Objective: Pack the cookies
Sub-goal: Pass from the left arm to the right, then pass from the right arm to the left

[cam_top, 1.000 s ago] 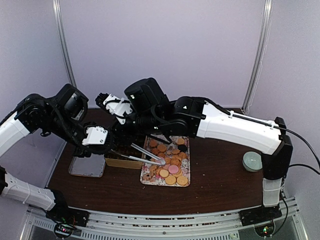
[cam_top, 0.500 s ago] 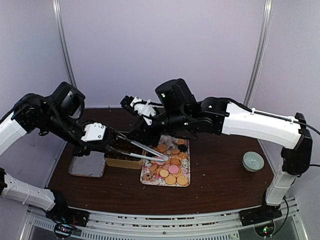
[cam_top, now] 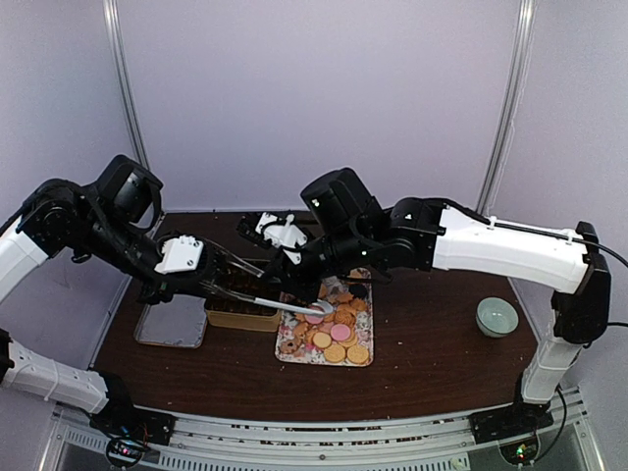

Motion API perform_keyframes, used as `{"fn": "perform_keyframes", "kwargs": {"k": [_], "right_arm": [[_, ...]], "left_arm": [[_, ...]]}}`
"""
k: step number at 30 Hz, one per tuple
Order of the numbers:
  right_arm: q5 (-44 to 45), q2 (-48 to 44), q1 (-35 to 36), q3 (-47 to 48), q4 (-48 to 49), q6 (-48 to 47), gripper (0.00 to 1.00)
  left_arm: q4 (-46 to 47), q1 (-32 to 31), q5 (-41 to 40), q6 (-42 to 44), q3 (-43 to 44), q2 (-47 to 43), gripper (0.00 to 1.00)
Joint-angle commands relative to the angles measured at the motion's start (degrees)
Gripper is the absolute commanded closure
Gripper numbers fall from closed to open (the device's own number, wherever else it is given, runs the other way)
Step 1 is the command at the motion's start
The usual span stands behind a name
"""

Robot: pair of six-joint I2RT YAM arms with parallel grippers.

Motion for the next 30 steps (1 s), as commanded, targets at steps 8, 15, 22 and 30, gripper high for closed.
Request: {"fn": "perform_keyframes", "kwargs": {"k": [8, 15, 22, 30], "right_arm": [[4.82, -1.77, -0.83, 0.77, -3.75, -1.68, 1.00], [14.33, 1.12, -0.37, 5.66, -12.83, -4.78, 1.00], [16.55, 3.10, 1.22, 9.56, -15.26, -5.13, 1.00], [17.80, 8.30, 3.89, 17.95, -20.00, -4.86, 1.00]], "left_arm": [[0.69, -0.01, 0.93, 1.45, 0.85, -0.37, 0.52], [1.43, -0.03, -3.34, 3.53, 0.29, 0.73, 0.46], [3.73, -0.10, -5.46, 4.06, -1.63, 1.44, 0.52], [4.02, -0.04, -5.56, 4.16, -0.18, 3.25, 0.61]]}}
